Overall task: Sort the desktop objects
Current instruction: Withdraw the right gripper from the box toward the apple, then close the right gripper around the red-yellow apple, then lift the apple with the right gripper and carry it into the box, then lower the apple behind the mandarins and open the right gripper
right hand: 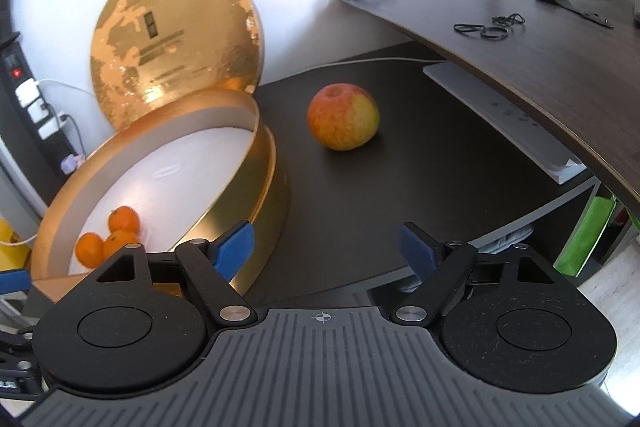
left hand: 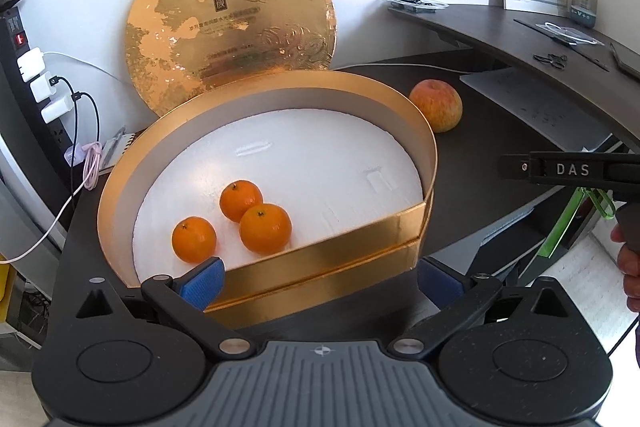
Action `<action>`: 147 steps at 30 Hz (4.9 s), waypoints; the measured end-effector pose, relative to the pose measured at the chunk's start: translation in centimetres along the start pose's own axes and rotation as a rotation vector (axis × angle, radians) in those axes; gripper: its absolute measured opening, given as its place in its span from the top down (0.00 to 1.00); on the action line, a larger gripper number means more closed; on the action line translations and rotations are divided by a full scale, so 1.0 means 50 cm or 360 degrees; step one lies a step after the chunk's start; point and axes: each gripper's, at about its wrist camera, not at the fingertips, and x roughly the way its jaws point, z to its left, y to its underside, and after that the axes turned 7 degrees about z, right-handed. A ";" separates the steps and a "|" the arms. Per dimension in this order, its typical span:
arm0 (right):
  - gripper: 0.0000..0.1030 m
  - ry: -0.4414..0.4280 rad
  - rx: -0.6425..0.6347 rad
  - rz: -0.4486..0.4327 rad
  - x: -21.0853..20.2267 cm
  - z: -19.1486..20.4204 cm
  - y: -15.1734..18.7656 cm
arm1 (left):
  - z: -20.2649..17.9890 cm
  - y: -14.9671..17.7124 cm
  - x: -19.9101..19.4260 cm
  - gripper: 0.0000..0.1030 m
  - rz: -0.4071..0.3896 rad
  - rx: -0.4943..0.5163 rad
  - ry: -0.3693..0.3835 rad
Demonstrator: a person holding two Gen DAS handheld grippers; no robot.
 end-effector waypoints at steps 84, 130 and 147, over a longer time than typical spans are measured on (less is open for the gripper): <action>0.17 -0.0126 -0.0170 -0.0134 0.081 0.189 -0.167 | 0.207 0.036 -0.013 0.00 -0.0085 -0.0414 -0.0006; 0.17 -0.0228 -0.0757 0.0501 0.370 0.628 -0.082 | 0.398 0.154 -0.033 0.00 -0.0050 -0.0786 -0.0158; 0.06 -0.0278 -0.0757 0.0221 0.231 0.576 -0.081 | 0.353 0.165 -0.093 0.00 -0.0089 -0.0768 -0.0265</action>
